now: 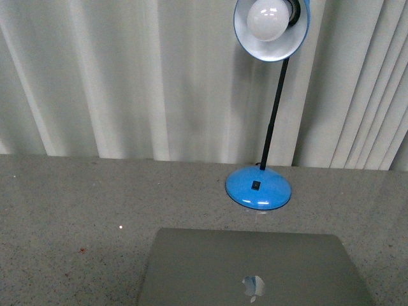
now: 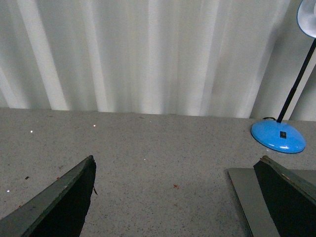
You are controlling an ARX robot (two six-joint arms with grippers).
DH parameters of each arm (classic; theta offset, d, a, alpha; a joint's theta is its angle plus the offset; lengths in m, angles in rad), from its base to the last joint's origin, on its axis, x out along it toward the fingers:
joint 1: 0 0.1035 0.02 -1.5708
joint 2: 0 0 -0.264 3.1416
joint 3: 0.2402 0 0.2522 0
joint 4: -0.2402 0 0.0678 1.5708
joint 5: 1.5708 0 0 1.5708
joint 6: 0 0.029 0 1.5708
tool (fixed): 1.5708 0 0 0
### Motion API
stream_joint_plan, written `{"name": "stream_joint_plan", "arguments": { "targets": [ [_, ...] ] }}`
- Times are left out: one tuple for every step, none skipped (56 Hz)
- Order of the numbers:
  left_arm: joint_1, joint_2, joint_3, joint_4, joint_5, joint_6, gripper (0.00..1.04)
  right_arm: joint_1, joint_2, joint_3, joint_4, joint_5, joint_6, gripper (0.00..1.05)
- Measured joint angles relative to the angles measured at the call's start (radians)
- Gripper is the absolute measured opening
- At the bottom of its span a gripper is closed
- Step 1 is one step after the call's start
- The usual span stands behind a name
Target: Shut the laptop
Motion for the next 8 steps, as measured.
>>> {"name": "stream_joint_plan", "arguments": {
  "targets": [
    [0.0, 0.0, 0.0, 0.0, 0.0, 0.0, 0.98, 0.0, 0.0, 0.0, 0.0, 0.0, 0.0, 0.97],
    [0.0, 0.0, 0.0, 0.0, 0.0, 0.0, 0.98, 0.0, 0.0, 0.0, 0.0, 0.0, 0.0, 0.97],
    [0.0, 0.0, 0.0, 0.0, 0.0, 0.0, 0.98, 0.0, 0.0, 0.0, 0.0, 0.0, 0.0, 0.97],
    [0.0, 0.0, 0.0, 0.0, 0.0, 0.0, 0.98, 0.0, 0.0, 0.0, 0.0, 0.0, 0.0, 0.97],
    [0.0, 0.0, 0.0, 0.0, 0.0, 0.0, 0.98, 0.0, 0.0, 0.0, 0.0, 0.0, 0.0, 0.97],
    [0.0, 0.0, 0.0, 0.0, 0.0, 0.0, 0.98, 0.0, 0.0, 0.0, 0.0, 0.0, 0.0, 0.97],
    [0.0, 0.0, 0.0, 0.0, 0.0, 0.0, 0.98, 0.0, 0.0, 0.0, 0.0, 0.0, 0.0, 0.97],
    [0.0, 0.0, 0.0, 0.0, 0.0, 0.0, 0.98, 0.0, 0.0, 0.0, 0.0, 0.0, 0.0, 0.97]
  ]
}}
